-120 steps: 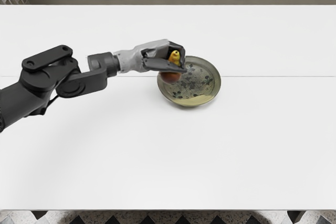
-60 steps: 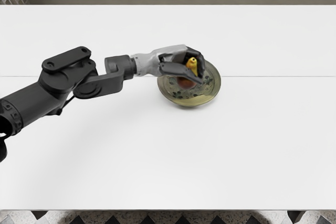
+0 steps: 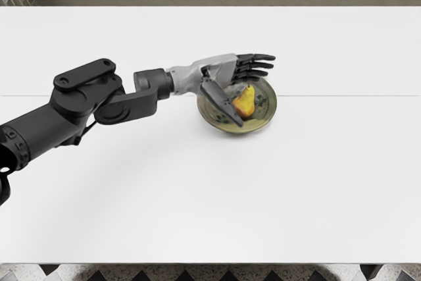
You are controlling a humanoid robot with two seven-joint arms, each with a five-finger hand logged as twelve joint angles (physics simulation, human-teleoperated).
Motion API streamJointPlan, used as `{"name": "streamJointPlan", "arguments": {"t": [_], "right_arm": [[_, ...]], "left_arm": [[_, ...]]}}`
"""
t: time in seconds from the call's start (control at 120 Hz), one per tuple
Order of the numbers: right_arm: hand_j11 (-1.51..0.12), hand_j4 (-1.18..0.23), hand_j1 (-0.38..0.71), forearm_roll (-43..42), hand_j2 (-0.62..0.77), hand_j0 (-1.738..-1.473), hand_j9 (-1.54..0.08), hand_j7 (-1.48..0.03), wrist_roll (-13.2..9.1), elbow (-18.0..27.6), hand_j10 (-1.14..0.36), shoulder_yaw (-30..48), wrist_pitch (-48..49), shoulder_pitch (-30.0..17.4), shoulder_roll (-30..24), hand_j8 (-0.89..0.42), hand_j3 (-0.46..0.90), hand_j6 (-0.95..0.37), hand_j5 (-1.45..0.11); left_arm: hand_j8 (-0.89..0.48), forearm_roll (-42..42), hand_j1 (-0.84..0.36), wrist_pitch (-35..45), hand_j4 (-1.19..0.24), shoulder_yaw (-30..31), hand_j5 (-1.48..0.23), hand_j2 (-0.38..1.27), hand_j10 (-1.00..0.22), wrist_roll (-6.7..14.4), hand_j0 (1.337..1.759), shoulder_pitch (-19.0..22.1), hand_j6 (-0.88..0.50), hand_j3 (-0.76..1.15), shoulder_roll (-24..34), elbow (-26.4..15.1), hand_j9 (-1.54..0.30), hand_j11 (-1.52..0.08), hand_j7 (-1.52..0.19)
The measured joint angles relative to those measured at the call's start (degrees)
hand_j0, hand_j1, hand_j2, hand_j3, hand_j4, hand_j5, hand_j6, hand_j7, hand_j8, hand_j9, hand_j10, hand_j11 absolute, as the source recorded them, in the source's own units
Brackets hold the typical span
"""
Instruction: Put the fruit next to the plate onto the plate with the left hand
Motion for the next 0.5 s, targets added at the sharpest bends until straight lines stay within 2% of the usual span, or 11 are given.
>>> {"name": "streamJointPlan", "arguments": {"t": [0.225, 0.333, 0.417, 0.458, 0.5], "right_arm": [[-0.04, -0.03, -0.31, 0.0, -0.01, -1.658, -0.04, -0.04, 0.0, 0.0, -0.03, 0.0, 0.0, 0.0, 0.0, -0.03, 0.0, -0.03, -0.04], [-0.04, -0.03, -0.31, 0.0, -0.01, -1.658, -0.04, -0.04, 0.0, 0.0, -0.03, 0.0, 0.0, 0.0, 0.0, -0.03, 0.0, -0.03, -0.04], [-0.04, -0.03, -0.31, 0.0, -0.01, -1.658, -0.04, -0.04, 0.0, 0.0, -0.03, 0.0, 0.0, 0.0, 0.0, -0.03, 0.0, -0.03, -0.04], [-0.04, -0.03, -0.31, 0.0, -0.01, -1.658, -0.04, -0.04, 0.0, 0.0, -0.03, 0.0, 0.0, 0.0, 0.0, -0.03, 0.0, -0.03, -0.04], [-0.04, -0.03, -0.31, 0.0, -0.01, -1.658, -0.04, -0.04, 0.0, 0.0, -0.03, 0.0, 0.0, 0.0, 0.0, -0.03, 0.0, -0.03, -0.04]], "left_arm": [[-0.03, -2.2, 0.31, -0.1, -0.03, -0.7, -0.04, 0.02, 0.01, 0.0, 1.658, -0.4, -0.03, 0.0, 2.4, -0.9, -0.04, -0.04, -0.04], [-0.02, -3.9, 0.33, -0.1, -0.02, -1.3, -0.02, 0.01, 0.0, 0.0, 1.658, -0.4, -0.02, 0.0, 6.3, -1.5, -0.02, -0.02, -0.02], [-0.01, -4.6, 0.33, -0.1, -0.01, -1.5, -0.02, 0.01, 0.0, 0.1, 1.658, 0.4, -0.01, 0.0, 10.8, -3.8, -0.02, -0.02, -0.02], [-0.01, -4.8, 0.34, -0.1, -0.01, -1.4, -0.01, 0.01, 0.0, 0.9, 1.658, 0.7, -0.01, 0.0, 13.0, -5.4, -0.01, -0.01, -0.01], [-0.01, -5.0, 0.34, -0.1, -0.01, -1.3, -0.01, 0.01, 0.0, 2.6, 1.658, 0.8, -0.01, 0.0, 15.1, -6.8, -0.01, -0.01, -0.01]]}}
